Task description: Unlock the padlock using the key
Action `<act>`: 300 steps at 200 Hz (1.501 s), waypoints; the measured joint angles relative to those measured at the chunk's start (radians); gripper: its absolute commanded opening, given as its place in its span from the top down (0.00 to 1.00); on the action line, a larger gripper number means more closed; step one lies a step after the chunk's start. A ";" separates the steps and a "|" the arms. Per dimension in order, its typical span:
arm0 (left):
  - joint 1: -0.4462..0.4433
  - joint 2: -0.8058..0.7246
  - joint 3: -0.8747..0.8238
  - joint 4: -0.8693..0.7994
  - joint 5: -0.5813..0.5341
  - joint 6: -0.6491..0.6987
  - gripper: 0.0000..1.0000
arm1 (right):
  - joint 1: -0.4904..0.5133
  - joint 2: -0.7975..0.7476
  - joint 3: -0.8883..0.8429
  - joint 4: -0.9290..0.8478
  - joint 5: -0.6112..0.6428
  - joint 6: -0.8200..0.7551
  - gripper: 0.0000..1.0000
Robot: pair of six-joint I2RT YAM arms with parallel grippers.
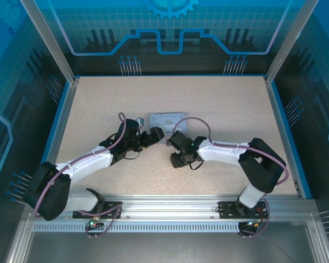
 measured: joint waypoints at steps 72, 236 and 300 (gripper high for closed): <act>0.000 0.000 0.000 0.000 0.000 -0.011 0.01 | 0.000 -0.004 -0.020 0.001 0.000 0.000 0.59; 0.000 0.000 0.000 0.000 0.000 -0.025 0.01 | 0.049 -0.008 0.006 -0.032 0.066 -0.005 1.00; 0.000 -0.009 0.000 0.002 0.016 -0.026 0.01 | -0.076 -0.306 -0.095 0.009 -0.076 -0.033 1.00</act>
